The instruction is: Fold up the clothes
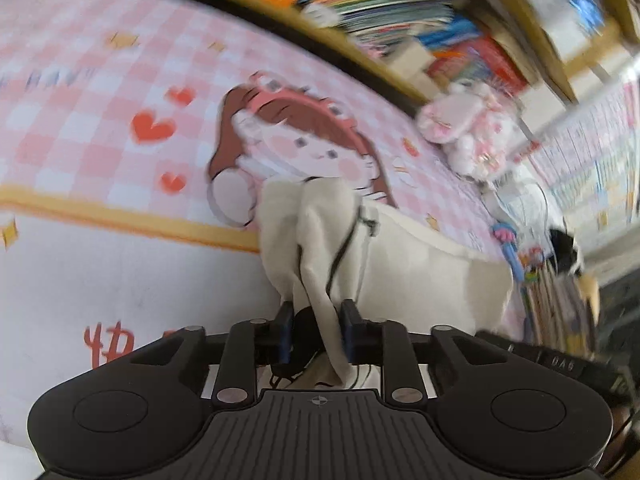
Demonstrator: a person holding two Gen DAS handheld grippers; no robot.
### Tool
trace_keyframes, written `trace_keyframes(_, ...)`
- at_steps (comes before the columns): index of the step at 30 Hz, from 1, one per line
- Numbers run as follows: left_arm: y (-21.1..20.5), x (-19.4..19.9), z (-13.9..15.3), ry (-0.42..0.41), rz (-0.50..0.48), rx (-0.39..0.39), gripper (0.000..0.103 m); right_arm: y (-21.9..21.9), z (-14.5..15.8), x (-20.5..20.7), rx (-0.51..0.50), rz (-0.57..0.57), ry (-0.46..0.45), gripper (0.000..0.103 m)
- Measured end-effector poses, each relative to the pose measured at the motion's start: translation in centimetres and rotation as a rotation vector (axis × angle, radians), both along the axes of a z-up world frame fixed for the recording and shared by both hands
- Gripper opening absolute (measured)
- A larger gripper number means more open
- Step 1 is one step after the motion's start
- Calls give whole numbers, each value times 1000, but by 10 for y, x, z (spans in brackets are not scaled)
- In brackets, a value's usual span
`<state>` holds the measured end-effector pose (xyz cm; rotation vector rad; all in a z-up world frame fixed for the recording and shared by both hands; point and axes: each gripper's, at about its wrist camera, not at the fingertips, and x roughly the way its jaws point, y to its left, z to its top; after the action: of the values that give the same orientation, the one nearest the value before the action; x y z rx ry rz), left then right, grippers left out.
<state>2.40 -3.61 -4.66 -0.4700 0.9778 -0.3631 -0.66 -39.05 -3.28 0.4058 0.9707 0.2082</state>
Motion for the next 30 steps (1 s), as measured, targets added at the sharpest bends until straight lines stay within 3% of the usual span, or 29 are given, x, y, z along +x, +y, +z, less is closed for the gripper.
trace_keyframes(2, -3, -4, 9, -19, -27, -6, 19, 8, 10, -6, -58, 49, -57, 17)
trace_keyframes(4, -5, -8, 12, -12, -45, -10, 19, 8, 18, -11, -51, 68, -83, 16)
trace_keyframes(12, -3, -20, 4, 67, -27, -50, 21, -9, 14, -22, 14, 53, 22, 16)
trace_keyframes(14, 0, -19, -1, 88, -1, -56, 26, -14, 9, -23, 36, 32, 36, 19)
trace_keyframes(17, 4, -19, -10, 115, 31, -79, 38, -19, 2, -23, 50, -3, 57, 36)
trace_keyframes(23, 8, -19, -22, 137, 88, -149, 36, -22, -9, -20, 84, -10, 83, 40)
trace_keyframes(26, -2, -24, -14, 103, 71, -89, 26, -17, -9, -19, 69, 13, 72, 27)
trace_keyframes(28, -15, -30, 0, 28, 17, 4, 22, -3, 2, -24, -35, 84, 0, 20)
trace_keyframes(30, -24, -32, 6, -10, -23, 68, 22, 10, 13, -34, -132, 161, -93, 19)
